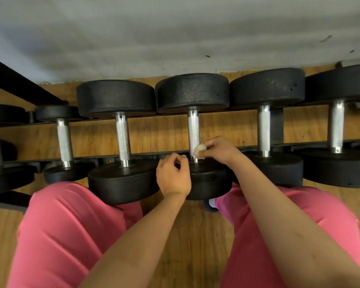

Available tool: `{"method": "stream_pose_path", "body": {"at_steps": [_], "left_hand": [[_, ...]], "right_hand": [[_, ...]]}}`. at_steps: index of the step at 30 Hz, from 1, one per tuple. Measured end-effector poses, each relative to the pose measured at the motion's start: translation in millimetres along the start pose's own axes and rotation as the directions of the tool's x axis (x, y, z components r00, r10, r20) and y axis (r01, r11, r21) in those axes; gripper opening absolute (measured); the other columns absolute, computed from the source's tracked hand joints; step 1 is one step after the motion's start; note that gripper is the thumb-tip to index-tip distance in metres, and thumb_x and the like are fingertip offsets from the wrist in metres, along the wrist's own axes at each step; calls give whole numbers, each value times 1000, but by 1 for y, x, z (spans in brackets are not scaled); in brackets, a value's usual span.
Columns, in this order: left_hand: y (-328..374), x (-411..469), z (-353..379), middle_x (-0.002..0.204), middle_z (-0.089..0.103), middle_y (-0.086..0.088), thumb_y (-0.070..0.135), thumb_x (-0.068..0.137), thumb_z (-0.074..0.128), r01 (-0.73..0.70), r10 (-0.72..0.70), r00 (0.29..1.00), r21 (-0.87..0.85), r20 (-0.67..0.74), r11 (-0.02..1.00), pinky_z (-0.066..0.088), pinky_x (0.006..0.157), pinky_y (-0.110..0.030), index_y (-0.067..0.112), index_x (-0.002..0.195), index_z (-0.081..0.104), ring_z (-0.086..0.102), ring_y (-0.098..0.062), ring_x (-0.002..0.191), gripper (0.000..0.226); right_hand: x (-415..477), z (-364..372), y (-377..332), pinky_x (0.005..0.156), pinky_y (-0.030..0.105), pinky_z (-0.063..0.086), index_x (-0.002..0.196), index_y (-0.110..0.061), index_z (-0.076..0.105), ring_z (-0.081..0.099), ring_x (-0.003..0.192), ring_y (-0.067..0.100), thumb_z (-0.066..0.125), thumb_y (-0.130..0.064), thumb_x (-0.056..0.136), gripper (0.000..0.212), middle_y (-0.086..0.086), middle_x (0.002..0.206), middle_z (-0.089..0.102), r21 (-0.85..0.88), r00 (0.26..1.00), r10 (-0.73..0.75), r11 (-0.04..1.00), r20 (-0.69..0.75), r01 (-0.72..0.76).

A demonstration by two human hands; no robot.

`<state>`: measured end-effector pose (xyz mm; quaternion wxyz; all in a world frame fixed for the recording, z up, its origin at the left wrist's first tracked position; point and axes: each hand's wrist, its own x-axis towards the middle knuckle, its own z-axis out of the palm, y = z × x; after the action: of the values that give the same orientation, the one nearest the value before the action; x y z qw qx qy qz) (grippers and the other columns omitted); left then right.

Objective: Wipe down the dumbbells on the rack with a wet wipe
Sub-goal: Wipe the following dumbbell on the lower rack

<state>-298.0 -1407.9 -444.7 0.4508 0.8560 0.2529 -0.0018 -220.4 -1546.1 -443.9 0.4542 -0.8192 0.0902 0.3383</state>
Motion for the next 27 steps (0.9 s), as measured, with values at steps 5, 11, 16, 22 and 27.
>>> {"method": "stream_pose_path", "body": {"at_steps": [5, 11, 16, 22, 27], "left_hand": [[1, -1, -2, 74, 50, 16, 25, 94, 53, -7, 7, 1000, -8, 7, 1000, 39, 76, -29, 14, 79, 65, 52, -12, 87, 22], [2, 0, -2, 73, 50, 17, 23, 93, 53, -19, 19, 1000, -6, 8, 1000, 39, 76, -31, 13, 79, 66, 52, -13, 87, 21], [0, 0, -2, 73, 50, 16, 23, 93, 52, -22, 22, 1000, 3, 9, 1000, 38, 75, -30, 14, 79, 65, 50, -11, 86, 21], [3, 0, -2, 72, 48, 17, 23, 93, 53, -18, 18, 1000, -1, 10, 1000, 38, 75, -30, 13, 79, 65, 50, -12, 86, 21], [3, -1, -3, 72, 48, 16, 22, 94, 54, -21, 21, 1000, -2, 4, 1000, 39, 75, -31, 14, 78, 65, 51, -13, 85, 20]], "right_hand": [[0, -2, 1, 71, 15, 42, 106, -5, 72, 62, 94, 11, 78, -13, 79, 28, 4, 100, 70, 131, 998, 57, 990, -11, -55], [7, 3, -3, 96, 28, 47, 115, -8, 65, 61, 102, 15, 80, -13, 77, 41, 4, 107, 67, 278, 992, 93, 958, -86, -66], [3, 10, -9, 67, 16, 39, 112, -11, 49, 57, 93, 12, 75, -4, 80, 42, 7, 108, 60, 392, 968, 88, 920, -234, 12], [2, 4, -5, 72, 17, 52, 111, -3, 60, 63, 98, 19, 72, -1, 82, 31, 14, 112, 64, 290, 984, 74, 957, -161, -24], [2, 2, 0, 97, 31, 51, 115, 1, 64, 66, 104, 21, 74, -3, 81, 36, 15, 112, 68, 174, 994, 95, 981, -49, -86]]}}
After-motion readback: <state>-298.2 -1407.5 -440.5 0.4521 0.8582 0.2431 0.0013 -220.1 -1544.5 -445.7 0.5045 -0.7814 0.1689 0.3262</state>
